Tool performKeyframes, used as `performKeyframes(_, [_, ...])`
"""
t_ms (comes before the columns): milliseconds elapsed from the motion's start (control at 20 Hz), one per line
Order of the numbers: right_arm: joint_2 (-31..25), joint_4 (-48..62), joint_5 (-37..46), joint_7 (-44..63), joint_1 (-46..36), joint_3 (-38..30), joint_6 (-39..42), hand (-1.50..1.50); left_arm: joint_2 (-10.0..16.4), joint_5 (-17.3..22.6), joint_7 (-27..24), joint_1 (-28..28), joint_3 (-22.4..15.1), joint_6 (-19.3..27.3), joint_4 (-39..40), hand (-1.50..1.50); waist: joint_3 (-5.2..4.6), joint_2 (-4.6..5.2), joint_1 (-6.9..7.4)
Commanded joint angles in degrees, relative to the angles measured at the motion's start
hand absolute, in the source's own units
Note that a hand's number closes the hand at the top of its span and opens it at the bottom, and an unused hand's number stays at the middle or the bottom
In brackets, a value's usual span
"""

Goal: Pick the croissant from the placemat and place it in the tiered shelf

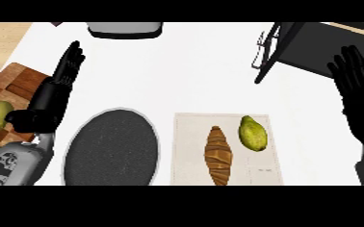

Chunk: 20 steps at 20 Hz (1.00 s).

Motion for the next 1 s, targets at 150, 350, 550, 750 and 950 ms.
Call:
performKeyframes(150, [-2.51, -7.23, 7.31, -4.07, 6.34, -1.84, -3.74, 1.5, -2.1, 6.98, 8.19, 8.31, 3.78, -0.59, 8.65, 0.0, -0.32, 0.03, -2.35])
performKeyframes(350, [-9.08, 2.92, 19.9, 0.89, 17.75, -1.86, -8.84, 1.5, -5.57, 11.12, 14.35, 12.63, 2.74, -0.23, 9.69, 0.0, -0.48, 0.9, -3.19])
performKeyframes(550, [3.07, -4.99, 17.63, -5.23, 26.86, 2.75, -12.1, -1.5, -7.34, 12.52, 14.09, 12.92, 2.65, -3.4, 13.79, 0.0, -0.15, 0.14, -2.33])
performKeyframes(750, [-1.36, -9.98, 15.84, -9.42, 30.68, 3.03, -2.79, -1.5, -5.56, 12.54, 16.0, 8.03, 5.56, -5.56, 17.8, 0.0, -0.16, 0.25, -1.9])
performKeyframes(950, [-5.21, -20.84, 16.55, -6.34, 38.06, 5.15, 1.79, -1.5, -6.16, 11.39, 15.97, 11.23, 4.35, -4.94, 13.63, 0.0, -0.19, 0.09, -1.74])
